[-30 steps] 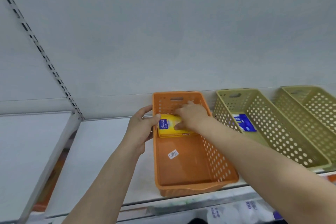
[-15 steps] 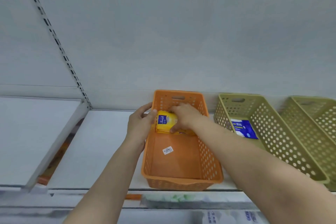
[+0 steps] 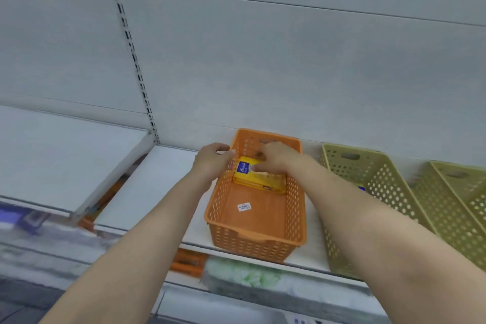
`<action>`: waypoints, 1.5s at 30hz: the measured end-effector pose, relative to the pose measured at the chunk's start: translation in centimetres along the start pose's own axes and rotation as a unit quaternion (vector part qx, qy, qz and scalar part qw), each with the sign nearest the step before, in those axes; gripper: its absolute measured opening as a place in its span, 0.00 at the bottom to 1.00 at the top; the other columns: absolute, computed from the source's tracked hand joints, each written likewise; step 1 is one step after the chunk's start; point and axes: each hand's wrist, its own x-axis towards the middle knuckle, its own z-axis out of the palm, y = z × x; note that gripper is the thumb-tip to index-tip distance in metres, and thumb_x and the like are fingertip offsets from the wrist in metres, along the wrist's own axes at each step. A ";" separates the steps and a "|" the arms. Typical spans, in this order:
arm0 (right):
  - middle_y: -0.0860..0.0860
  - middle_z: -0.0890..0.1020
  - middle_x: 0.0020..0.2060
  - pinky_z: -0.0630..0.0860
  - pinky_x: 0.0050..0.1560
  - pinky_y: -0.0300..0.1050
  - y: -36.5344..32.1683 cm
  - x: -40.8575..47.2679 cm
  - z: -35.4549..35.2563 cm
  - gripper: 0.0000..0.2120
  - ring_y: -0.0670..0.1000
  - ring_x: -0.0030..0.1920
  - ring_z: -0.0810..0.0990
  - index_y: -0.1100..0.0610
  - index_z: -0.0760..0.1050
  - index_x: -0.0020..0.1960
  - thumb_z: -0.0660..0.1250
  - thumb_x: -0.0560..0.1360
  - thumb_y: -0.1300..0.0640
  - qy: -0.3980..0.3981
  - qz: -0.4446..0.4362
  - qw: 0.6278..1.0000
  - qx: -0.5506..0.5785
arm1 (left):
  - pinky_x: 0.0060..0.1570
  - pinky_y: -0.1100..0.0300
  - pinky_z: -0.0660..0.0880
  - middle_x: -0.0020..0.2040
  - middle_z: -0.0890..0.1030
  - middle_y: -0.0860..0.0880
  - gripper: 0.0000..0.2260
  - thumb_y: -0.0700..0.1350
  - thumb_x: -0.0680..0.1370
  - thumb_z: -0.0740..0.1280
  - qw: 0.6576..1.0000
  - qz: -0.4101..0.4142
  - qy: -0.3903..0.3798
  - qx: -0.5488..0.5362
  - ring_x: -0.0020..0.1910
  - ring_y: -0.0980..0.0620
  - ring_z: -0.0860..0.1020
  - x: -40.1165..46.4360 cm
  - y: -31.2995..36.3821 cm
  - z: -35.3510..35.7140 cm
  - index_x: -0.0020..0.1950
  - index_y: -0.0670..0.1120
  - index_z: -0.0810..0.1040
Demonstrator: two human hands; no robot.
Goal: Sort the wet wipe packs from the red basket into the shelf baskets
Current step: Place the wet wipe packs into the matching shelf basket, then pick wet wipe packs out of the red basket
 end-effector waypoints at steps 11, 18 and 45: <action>0.51 0.74 0.68 0.69 0.66 0.51 -4.2 -6.7 -9.5 0.23 0.54 0.67 0.72 0.50 0.71 0.71 0.66 0.78 0.44 0.175 -0.120 0.977 0.003 | 0.55 0.57 0.72 0.65 0.75 0.48 0.21 0.53 0.76 0.69 0.946 0.130 0.186 0.232 0.62 0.48 0.74 -7.7 2.9 -11.3 0.68 0.51 0.73; 0.49 0.75 0.67 0.70 0.61 0.46 -14.1 -9.5 -7.0 0.21 0.51 0.68 0.71 0.50 0.72 0.71 0.65 0.79 0.48 0.325 -0.256 0.908 0.070 | 0.62 0.54 0.69 0.66 0.73 0.50 0.20 0.51 0.77 0.68 0.893 0.183 0.268 0.311 0.66 0.49 0.71 -14.3 -2.9 -19.4 0.69 0.51 0.73; 0.51 0.73 0.68 0.70 0.65 0.47 -72.2 7.8 17.3 0.22 0.53 0.69 0.70 0.52 0.71 0.71 0.66 0.78 0.49 -0.032 -0.444 0.893 0.059 | 0.60 0.53 0.70 0.65 0.74 0.49 0.21 0.52 0.78 0.67 0.890 -0.192 0.305 0.278 0.64 0.47 0.73 -19.2 -40.5 -58.9 0.69 0.48 0.72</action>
